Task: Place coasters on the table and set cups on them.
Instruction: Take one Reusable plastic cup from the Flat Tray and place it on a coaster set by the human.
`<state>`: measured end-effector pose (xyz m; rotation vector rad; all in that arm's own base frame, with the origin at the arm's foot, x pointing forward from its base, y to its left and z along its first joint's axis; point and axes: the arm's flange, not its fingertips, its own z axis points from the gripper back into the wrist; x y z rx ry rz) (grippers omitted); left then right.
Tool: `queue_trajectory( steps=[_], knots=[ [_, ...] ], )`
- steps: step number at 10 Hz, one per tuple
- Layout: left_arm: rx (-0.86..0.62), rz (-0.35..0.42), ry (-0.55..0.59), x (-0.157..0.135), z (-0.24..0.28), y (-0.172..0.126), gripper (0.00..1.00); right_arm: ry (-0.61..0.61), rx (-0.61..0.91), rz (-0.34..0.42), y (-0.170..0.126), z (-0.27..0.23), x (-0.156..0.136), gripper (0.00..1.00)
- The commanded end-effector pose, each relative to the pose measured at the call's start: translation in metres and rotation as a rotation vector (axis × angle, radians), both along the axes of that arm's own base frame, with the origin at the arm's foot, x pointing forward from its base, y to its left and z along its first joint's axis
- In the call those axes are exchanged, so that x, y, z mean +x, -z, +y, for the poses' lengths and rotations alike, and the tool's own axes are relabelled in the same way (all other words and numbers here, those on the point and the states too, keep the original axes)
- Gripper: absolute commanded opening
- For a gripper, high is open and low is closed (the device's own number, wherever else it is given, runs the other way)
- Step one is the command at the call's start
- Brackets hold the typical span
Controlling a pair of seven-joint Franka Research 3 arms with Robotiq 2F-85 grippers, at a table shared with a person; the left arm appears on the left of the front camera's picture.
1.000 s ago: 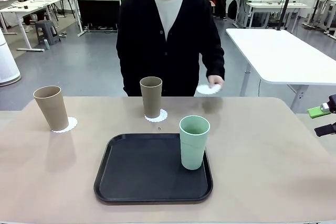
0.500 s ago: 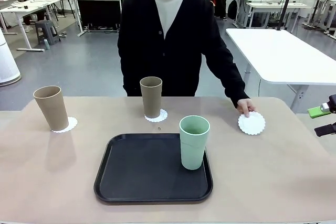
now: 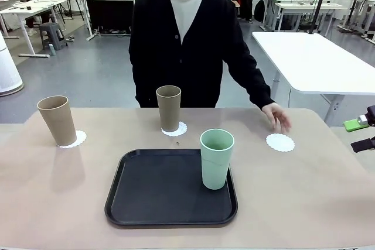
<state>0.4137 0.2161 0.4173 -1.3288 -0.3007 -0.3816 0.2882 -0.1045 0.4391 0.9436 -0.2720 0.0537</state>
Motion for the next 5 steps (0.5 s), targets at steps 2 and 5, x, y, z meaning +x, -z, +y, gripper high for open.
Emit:
queue_trajectory(
  steps=[2, 5],
  knots=[
    [-0.001, 0.000, -0.007, -0.002, 0.000, -0.001, 1.00, -0.250, -0.239, -0.294, -0.030, 0.033, 0.031, 1.00],
    [-0.001, 0.000, -0.007, -0.002, 0.000, -0.001, 1.00, -0.570, -0.453, -0.541, -0.060, 0.116, 0.034, 1.00]
  ],
)
